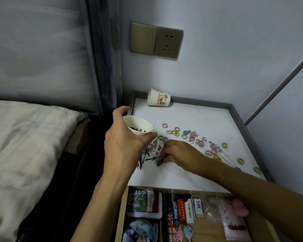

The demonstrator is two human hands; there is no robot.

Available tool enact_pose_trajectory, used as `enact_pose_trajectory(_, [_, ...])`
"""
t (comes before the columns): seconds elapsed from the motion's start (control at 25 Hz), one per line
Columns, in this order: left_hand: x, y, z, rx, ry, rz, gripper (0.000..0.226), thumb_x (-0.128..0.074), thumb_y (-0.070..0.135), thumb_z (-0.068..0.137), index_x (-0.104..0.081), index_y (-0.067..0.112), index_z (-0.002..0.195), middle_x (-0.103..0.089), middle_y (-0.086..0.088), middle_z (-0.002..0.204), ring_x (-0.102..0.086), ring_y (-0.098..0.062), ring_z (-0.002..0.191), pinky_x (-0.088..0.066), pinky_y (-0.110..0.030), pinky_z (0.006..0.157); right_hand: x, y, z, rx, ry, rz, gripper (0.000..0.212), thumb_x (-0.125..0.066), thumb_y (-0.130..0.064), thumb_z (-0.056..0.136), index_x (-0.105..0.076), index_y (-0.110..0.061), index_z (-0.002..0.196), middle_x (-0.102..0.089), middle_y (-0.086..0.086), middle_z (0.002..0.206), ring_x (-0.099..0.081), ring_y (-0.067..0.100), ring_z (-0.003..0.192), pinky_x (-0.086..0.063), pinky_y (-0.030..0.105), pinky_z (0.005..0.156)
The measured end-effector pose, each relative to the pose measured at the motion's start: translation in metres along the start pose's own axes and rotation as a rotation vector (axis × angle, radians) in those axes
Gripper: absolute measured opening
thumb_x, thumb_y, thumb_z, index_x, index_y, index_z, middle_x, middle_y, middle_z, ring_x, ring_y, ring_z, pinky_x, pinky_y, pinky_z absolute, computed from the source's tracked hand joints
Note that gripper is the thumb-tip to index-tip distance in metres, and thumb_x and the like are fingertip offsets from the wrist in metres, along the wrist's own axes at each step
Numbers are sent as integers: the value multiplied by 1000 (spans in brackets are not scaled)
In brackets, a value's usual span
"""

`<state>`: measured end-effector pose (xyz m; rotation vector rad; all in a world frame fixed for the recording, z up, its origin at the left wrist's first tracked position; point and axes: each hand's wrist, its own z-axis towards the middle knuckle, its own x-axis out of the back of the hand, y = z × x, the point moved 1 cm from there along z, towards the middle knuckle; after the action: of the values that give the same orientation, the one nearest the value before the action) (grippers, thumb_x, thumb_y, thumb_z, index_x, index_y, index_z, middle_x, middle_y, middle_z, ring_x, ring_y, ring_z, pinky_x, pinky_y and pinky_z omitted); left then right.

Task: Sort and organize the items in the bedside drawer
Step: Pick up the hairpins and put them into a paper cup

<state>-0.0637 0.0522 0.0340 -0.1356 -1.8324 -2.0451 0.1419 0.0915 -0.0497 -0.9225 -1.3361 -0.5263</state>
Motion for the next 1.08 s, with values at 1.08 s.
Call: enact_pose_trajectory(1.08, [-7,3,-5,-17,-201,13,94,-89,17,65,-36,27,142,-53,19,91,-52,24,71,-39,1,55,115,-70,42,91,40,220,16,-75,-14,83,-78,-17,99,-74,-8,89,-65,-3,77,-47,11,73])
